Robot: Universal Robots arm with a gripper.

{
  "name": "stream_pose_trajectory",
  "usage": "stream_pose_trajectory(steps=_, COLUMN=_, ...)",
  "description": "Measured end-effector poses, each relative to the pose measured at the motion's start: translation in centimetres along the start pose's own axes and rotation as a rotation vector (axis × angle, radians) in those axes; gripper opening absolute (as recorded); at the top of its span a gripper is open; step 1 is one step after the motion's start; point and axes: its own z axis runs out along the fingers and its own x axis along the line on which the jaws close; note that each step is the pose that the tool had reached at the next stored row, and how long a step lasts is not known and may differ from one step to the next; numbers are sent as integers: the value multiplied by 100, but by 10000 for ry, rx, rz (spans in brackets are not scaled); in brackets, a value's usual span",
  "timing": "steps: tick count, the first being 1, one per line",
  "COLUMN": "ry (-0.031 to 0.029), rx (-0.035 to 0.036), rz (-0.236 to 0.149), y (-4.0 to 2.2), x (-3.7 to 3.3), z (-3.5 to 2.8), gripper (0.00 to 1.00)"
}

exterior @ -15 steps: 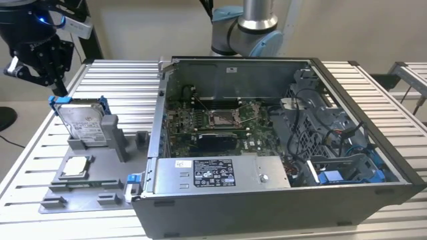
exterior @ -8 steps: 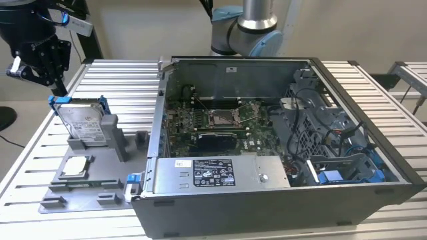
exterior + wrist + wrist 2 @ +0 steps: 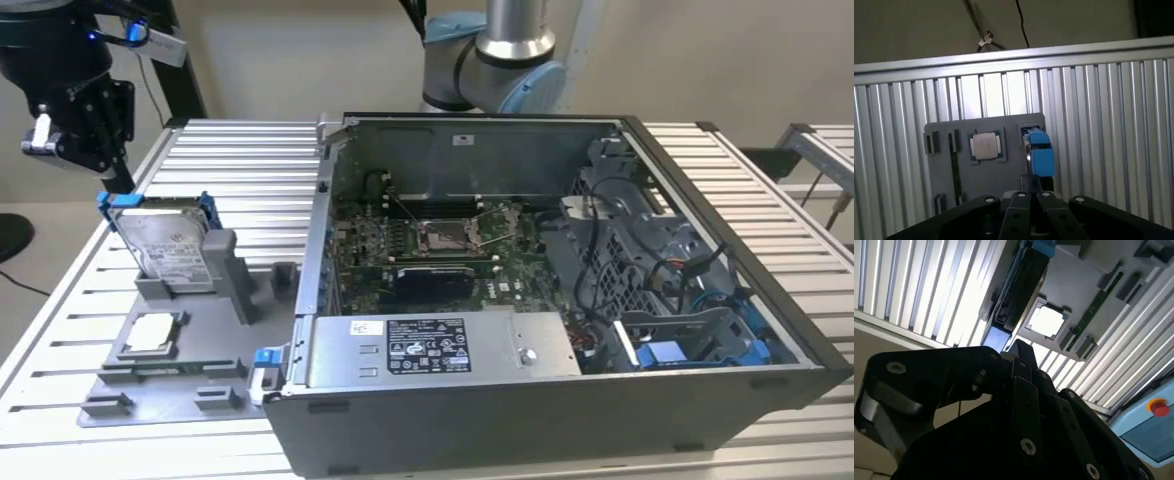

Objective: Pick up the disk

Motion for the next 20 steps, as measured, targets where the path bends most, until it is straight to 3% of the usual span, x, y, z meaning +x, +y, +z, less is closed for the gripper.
stream_pose_trajectory(steps=5, ry=25, rx=2, rz=-752, y=2, x=0, z=0, gripper=0)
stream_pose_trajectory(steps=9, ry=24, rx=6, rz=-775, y=1, x=0, z=0, gripper=0)
stream_pose_trajectory(steps=10, ry=21, rx=6, rz=-776, y=2, x=1, z=0, gripper=100)
stream_pose_trajectory(steps=17, ry=15, rx=30, rz=-776, y=3, x=1, z=4, gripper=100)
stream_pose_trajectory(steps=20, ry=-47, rx=38, rz=-777, y=7, x=1, z=14, gripper=100)
